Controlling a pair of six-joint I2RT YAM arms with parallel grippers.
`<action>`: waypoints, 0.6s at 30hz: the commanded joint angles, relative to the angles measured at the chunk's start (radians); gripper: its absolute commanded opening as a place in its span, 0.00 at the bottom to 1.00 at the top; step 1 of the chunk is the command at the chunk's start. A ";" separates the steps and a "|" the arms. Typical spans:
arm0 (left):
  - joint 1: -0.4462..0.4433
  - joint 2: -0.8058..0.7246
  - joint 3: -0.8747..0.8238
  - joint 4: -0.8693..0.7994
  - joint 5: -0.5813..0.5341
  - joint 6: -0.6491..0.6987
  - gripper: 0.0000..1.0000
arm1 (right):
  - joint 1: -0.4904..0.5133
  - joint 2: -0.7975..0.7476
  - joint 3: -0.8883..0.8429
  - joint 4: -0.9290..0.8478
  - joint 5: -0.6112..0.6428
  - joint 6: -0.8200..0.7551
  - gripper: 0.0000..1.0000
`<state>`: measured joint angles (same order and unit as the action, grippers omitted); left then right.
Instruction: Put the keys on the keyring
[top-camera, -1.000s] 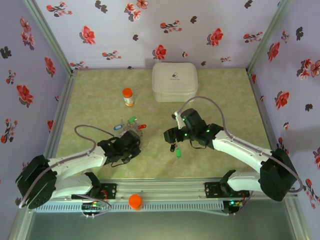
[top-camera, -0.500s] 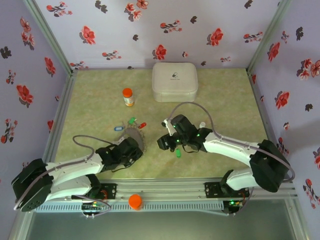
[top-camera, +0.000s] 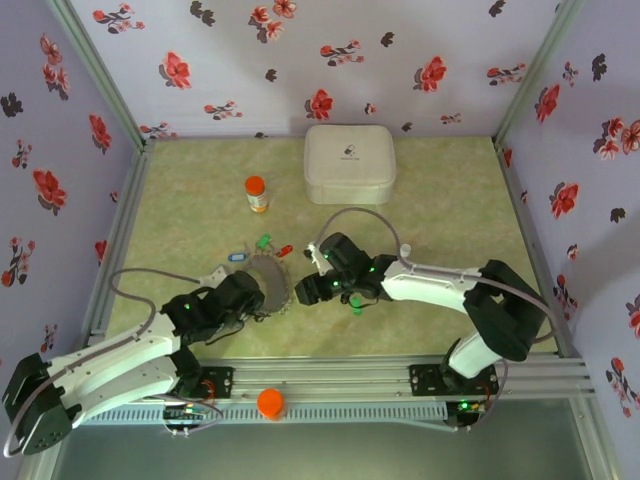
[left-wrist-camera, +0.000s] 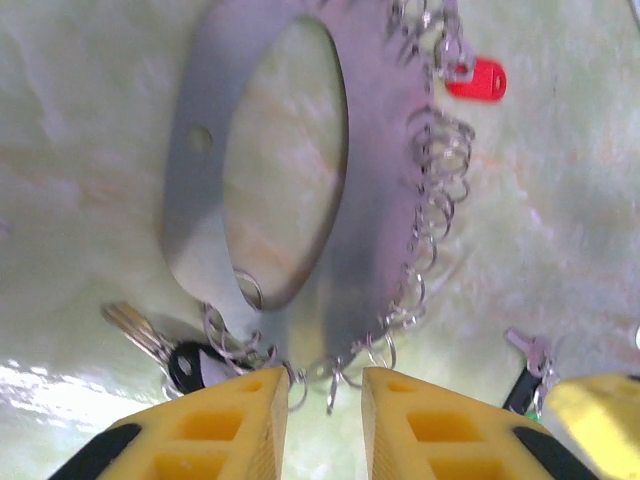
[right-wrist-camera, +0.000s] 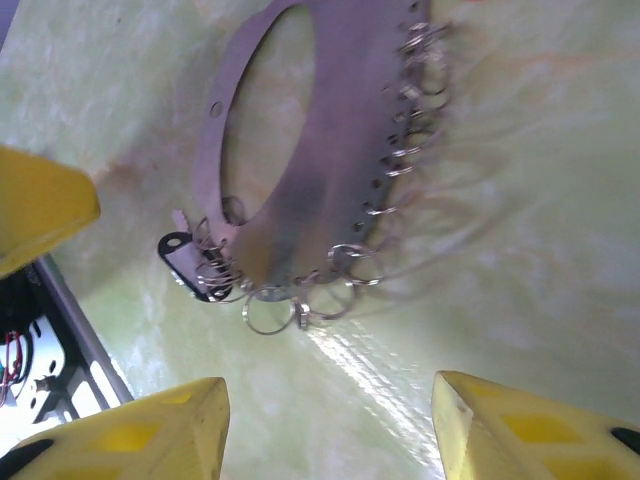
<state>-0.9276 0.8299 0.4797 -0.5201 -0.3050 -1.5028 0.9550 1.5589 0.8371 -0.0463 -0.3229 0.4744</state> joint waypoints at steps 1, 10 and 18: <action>0.022 0.024 0.034 -0.036 -0.081 0.090 0.25 | 0.028 0.051 0.016 0.077 -0.027 0.178 0.56; 0.086 0.099 0.034 0.027 -0.064 0.180 0.24 | 0.088 0.140 0.023 0.169 0.004 0.287 0.53; 0.102 0.107 0.044 0.013 -0.060 0.201 0.24 | 0.110 0.200 0.034 0.200 0.026 0.308 0.46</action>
<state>-0.8326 0.9253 0.5079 -0.4980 -0.3408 -1.3304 1.0550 1.7424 0.8478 0.1207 -0.3267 0.7567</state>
